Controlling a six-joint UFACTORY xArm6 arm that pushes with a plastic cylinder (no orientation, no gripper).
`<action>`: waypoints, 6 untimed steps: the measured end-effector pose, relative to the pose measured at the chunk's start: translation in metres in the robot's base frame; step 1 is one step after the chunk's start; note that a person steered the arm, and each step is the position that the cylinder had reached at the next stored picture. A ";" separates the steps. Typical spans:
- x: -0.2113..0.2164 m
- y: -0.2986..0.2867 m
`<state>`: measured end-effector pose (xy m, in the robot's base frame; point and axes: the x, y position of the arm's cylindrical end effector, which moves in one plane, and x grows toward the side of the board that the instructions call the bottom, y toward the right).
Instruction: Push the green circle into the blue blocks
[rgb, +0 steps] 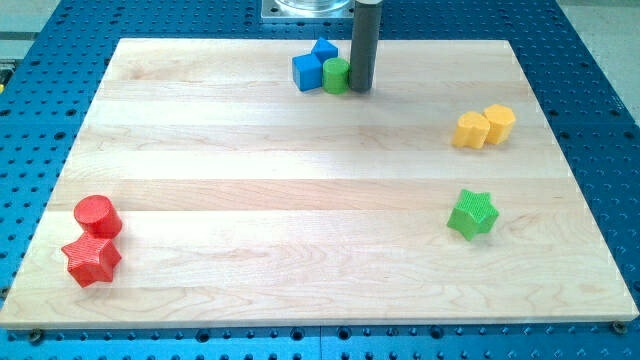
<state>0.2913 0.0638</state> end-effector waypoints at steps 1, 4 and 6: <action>0.004 0.010; 0.006 -0.018; 0.073 0.040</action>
